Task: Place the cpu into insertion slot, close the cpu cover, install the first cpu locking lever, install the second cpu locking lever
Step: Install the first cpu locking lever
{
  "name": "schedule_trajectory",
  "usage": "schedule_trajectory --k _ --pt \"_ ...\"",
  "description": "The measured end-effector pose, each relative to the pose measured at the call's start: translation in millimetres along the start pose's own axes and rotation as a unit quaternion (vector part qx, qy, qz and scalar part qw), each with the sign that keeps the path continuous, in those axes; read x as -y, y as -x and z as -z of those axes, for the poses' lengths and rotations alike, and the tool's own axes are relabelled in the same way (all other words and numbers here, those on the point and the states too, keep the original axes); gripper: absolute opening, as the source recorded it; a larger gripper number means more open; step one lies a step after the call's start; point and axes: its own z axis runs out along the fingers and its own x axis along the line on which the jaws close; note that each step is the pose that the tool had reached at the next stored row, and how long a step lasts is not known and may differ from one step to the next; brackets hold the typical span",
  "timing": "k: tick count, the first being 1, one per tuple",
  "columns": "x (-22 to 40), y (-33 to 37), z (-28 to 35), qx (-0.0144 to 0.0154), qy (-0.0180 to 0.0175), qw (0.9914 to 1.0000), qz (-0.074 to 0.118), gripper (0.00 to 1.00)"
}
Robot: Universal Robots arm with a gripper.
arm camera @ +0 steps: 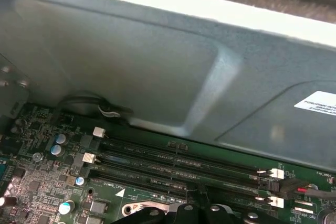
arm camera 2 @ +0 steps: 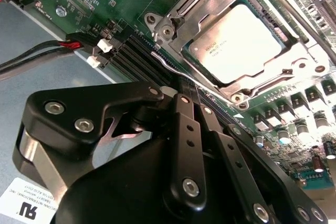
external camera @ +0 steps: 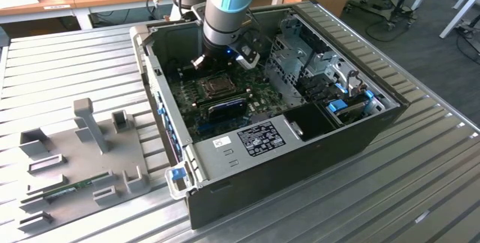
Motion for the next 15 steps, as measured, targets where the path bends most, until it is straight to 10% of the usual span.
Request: schedule_trajectory --k 15 --pt "-4.6 0.4 11.7 0.0012 0.0043 0.99999 0.0 0.1"
